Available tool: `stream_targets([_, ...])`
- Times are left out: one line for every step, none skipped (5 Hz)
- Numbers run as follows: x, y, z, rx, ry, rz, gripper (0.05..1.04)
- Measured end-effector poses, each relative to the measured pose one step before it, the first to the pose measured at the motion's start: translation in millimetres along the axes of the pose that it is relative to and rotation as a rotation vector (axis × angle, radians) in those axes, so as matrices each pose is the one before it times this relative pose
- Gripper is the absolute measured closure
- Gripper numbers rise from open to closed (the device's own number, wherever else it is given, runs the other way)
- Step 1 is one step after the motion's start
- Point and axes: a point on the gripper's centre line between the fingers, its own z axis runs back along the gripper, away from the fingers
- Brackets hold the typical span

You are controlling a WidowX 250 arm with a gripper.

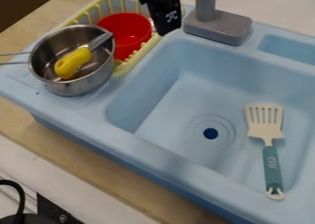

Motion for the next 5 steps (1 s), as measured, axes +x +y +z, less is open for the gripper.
stream_targets([12.06, -2.32, -10.53, -0.0002, 0.0091, 0.0284, 0.084])
stream_targets([11.15, 3.44, -15.64, -0.018, -0.0161, 0.0304, 0.084])
stream_targets([3.02, 5.88, -6.14, 0.0077, -0.021, 0.0438, 0.084])
stream_targets([-1.2, 6.95, 0.49, 0.0102, -0.0237, 0.0743, 0.084])
stream_targets([-5.49, 7.86, 6.23, 0.0336, -0.0192, 0.0707, 0.084])
